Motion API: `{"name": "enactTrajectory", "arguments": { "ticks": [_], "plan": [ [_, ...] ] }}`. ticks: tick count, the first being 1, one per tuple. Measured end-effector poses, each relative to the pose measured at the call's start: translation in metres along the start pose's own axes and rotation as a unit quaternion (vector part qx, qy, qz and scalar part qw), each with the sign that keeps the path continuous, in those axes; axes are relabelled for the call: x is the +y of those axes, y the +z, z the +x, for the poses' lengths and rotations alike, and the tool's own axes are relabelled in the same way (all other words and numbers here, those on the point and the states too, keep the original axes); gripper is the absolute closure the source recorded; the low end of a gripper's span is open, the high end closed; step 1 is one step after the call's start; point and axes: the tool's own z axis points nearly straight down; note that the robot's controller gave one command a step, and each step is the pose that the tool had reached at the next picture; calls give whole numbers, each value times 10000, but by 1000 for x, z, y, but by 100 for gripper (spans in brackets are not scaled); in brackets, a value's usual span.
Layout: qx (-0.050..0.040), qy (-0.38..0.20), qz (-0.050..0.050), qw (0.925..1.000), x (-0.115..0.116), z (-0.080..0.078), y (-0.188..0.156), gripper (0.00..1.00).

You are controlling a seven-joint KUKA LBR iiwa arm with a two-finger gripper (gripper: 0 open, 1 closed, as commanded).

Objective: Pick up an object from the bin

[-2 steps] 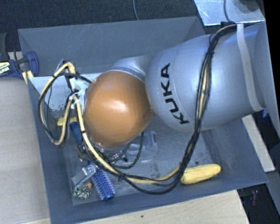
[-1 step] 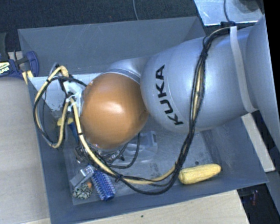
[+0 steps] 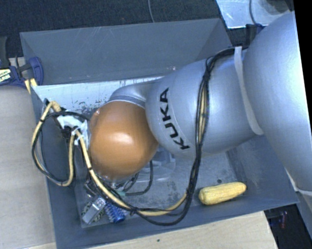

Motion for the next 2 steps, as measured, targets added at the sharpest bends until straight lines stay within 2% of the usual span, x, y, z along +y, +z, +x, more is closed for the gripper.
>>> {"name": "enactTrajectory", "arguments": {
  "ticks": [1,2],
  "plan": [
    [-11,269,72,9996,22,19,4,0],
    [-13,-390,28,9992,-1,-6,8,100]
  ]
}}
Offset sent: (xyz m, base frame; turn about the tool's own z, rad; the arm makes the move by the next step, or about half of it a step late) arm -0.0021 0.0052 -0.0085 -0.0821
